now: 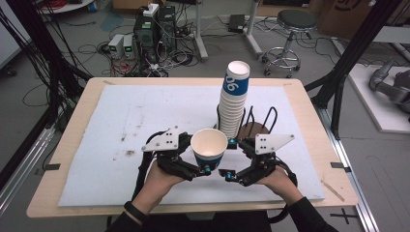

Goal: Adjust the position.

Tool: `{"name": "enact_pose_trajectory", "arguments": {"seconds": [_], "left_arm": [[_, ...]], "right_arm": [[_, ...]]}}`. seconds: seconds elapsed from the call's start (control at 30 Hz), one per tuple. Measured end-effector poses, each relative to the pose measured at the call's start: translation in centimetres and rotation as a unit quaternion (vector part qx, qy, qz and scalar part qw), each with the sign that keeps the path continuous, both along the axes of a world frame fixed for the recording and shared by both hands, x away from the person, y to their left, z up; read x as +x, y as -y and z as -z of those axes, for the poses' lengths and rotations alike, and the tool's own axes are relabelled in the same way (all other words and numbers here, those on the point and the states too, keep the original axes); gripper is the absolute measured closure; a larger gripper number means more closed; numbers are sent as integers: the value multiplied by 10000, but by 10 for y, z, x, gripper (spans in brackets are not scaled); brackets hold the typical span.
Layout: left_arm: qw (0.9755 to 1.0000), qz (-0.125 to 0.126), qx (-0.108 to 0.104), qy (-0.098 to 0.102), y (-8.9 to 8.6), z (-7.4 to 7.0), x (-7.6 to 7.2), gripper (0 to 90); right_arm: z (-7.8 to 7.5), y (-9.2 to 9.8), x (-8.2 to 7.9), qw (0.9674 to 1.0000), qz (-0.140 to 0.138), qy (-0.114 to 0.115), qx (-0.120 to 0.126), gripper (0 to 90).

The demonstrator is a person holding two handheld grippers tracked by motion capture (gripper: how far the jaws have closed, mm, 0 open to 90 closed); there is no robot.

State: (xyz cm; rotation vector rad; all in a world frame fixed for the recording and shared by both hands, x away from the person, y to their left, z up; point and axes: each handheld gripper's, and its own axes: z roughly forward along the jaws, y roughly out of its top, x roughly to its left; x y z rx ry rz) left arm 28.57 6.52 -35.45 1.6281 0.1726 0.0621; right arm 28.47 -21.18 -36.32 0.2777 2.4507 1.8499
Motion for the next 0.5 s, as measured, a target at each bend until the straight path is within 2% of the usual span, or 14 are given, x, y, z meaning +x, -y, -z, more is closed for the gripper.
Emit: {"name": "enact_pose_trajectory", "arguments": {"seconds": [0.13,0.4,0.5], "left_arm": [[10000,-2,-19,-28,2,0,-1,254],[10000,68,-9,-27,9,2,-4,254],[10000,79,9,-40,11,3,-4,254]], "right_arm": [[6,-9,-2,9999,-73,-23,-76,182],[10,-21,-3,9998,-78,-158,79,187],[11,-22,-3,9997,-137,-164,94,247]]}}
